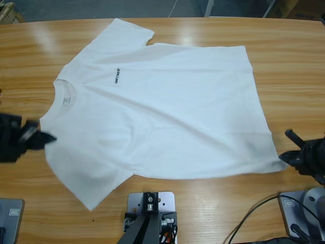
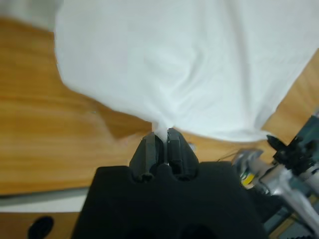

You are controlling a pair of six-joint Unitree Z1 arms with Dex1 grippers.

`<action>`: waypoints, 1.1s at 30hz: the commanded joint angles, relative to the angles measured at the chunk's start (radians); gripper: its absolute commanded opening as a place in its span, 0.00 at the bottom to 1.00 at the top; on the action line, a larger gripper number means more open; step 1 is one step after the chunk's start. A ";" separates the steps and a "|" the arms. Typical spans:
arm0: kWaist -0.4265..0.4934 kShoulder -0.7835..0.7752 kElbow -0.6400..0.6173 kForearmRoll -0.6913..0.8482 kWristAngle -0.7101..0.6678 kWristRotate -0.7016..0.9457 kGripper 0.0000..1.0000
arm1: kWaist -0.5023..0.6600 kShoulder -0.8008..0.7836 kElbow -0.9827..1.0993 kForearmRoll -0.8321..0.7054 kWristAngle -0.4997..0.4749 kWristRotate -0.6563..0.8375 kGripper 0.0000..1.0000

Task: Fold clothes

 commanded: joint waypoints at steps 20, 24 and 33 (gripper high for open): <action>0.267 0.206 -0.122 -0.102 -0.002 0.145 0.00 | -0.445 0.360 -0.216 -0.252 0.095 -0.429 0.00; 0.299 0.208 -0.124 -0.103 0.001 0.174 0.00 | -0.447 0.397 -0.214 -0.252 0.099 -0.458 0.00; 0.314 0.248 -0.174 -0.123 0.043 0.239 0.00 | -0.446 0.434 -0.223 -0.321 0.094 -0.562 0.00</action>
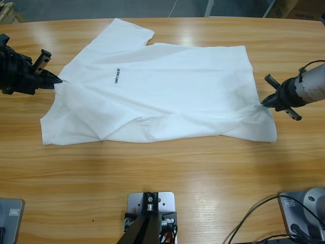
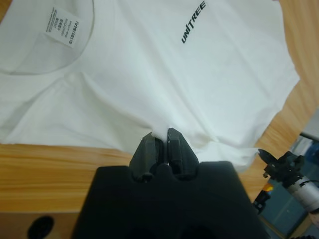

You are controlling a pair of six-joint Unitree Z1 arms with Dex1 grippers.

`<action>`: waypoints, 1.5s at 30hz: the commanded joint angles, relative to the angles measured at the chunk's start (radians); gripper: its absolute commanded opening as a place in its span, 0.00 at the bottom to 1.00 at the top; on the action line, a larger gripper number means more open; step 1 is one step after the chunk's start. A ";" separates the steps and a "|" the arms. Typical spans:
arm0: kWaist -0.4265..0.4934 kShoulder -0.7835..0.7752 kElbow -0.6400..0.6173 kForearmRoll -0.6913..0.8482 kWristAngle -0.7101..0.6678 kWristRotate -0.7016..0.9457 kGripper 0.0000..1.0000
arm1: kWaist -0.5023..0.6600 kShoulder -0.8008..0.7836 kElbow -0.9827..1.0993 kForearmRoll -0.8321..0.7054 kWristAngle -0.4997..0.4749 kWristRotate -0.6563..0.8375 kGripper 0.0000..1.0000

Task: Fold clothes

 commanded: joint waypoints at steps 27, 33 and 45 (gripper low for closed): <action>-0.184 -0.183 -0.018 0.262 0.039 0.955 0.96 | 0.154 -0.320 -0.168 0.371 -0.044 -0.781 0.76; -0.266 -0.094 0.059 0.355 0.078 1.421 0.95 | 0.243 -0.226 -0.223 0.560 -0.147 -1.058 0.73; -0.267 0.277 0.122 0.215 0.235 1.398 0.95 | 0.124 -0.144 -0.057 0.301 -0.015 -0.668 0.64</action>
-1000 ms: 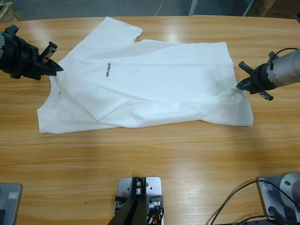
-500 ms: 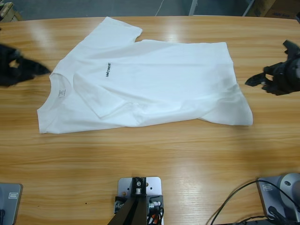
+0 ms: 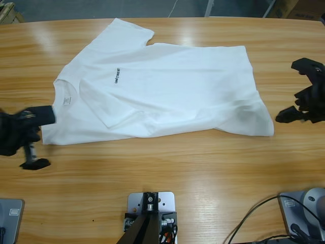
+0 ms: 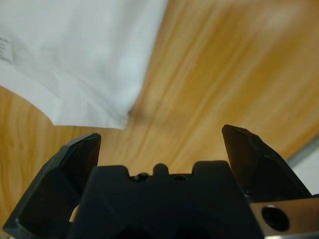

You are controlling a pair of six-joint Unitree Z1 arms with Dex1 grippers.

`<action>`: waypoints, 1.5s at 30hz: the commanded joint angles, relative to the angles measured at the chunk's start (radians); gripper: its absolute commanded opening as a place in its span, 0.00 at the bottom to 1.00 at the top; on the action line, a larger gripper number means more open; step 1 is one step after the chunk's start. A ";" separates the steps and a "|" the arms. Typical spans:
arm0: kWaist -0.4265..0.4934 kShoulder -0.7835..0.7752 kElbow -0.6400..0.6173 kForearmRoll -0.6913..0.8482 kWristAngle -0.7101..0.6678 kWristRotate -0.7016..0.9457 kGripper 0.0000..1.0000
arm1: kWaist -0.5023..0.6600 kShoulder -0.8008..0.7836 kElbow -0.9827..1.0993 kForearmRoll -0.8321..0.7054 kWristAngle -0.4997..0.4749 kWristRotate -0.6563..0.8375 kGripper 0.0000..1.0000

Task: Fold clothes

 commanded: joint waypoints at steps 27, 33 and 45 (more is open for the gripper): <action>0.001 0.274 0.070 -0.187 0.114 -0.089 0.77 | -0.117 0.180 0.287 -0.376 0.108 0.249 0.60; 0.001 0.297 0.072 -0.205 0.123 -0.089 0.71 | -0.117 0.178 0.291 -0.378 0.108 0.257 0.60; 0.001 0.254 0.094 -0.203 0.194 -0.112 0.00 | -0.117 0.174 0.304 -0.402 0.108 0.257 0.51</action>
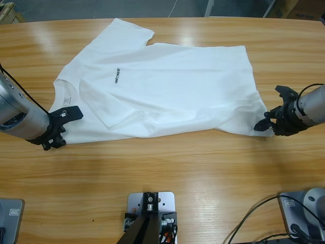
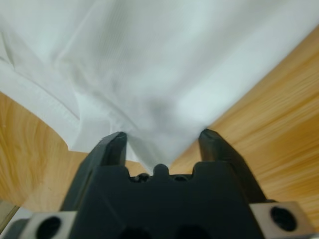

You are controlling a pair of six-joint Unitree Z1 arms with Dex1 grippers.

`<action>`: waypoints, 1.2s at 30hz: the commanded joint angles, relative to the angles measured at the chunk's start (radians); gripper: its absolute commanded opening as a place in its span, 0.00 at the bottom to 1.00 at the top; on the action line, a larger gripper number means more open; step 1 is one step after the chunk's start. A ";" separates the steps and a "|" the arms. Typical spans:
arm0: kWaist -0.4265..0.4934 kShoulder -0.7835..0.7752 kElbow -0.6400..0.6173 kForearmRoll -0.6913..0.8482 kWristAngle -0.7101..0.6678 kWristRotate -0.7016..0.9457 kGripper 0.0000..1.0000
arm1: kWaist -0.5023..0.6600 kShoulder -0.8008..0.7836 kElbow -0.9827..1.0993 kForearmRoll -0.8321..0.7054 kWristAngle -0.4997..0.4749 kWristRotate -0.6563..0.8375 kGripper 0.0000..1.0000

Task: Fold clothes

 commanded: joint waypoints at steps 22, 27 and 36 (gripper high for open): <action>0.001 0.008 0.032 0.001 -0.040 0.024 0.00 | -0.007 0.011 0.031 -0.016 -0.056 -0.028 0.00; 0.001 0.007 0.032 0.001 -0.038 0.022 0.00 | -0.006 -0.003 0.029 -0.008 -0.081 -0.047 0.00; 0.001 -0.006 0.023 0.064 -0.038 0.029 0.00 | -0.006 0.100 -0.173 0.298 -0.129 -0.190 0.00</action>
